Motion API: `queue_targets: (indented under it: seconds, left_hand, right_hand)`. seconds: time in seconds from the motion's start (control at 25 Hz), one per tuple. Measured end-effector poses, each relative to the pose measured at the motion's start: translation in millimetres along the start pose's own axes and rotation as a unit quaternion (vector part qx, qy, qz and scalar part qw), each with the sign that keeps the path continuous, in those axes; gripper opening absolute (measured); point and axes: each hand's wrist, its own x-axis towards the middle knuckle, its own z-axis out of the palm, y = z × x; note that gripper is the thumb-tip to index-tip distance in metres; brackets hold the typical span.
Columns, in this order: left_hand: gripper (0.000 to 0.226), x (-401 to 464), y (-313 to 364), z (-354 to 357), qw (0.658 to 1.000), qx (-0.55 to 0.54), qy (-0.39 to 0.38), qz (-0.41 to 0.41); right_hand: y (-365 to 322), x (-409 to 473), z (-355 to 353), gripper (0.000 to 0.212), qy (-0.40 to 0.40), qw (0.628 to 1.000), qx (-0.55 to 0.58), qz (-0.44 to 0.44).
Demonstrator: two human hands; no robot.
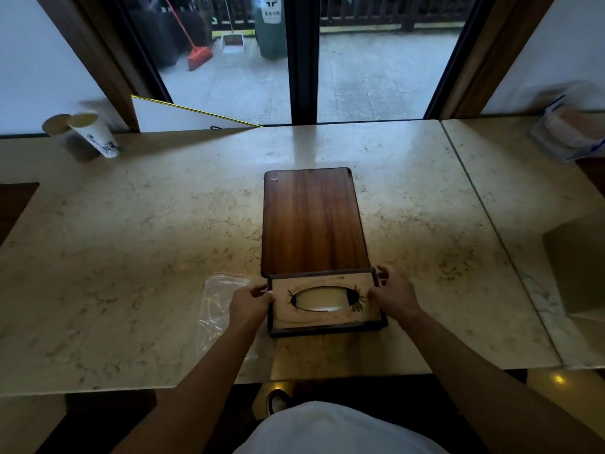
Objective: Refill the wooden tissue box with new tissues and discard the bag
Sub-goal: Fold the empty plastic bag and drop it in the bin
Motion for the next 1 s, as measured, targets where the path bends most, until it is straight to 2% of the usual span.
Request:
queue_targets:
  seconds: [0.16,0.36,0.6,0.76,0.84,1.0]
  left_hand:
    - [0.037,2,7,-14,0.998,0.029,0.019,0.045]
    - [0.035,4,13,-49,0.995,0.036,0.063,0.072]
    - [0.034,6,-7,-96,0.993,0.023,0.112,0.037]
    - [0.035,10,-31,-119,0.991,0.043,0.125,-0.004]
    - [0.037,13,-43,-127,0.990,0.063,0.127,-0.018]
    - [0.044,22,-66,-134,0.989,0.106,0.093,-0.043]
  right_hand:
    - [-31,-2,17,0.069,-0.014,0.995,-0.054,-0.087]
    - [-67,-10,53,0.060,-0.056,0.981,-0.085,-0.167]
    - [-104,-27,100,0.052,-0.121,0.964,-0.087,-0.218]
    - [-122,-48,136,0.046,-0.176,0.941,-0.125,-0.262]
    - [-130,-57,152,0.044,-0.201,0.933,-0.146,-0.262]
    - [-139,-69,177,0.035,-0.269,0.926,-0.176,-0.198]
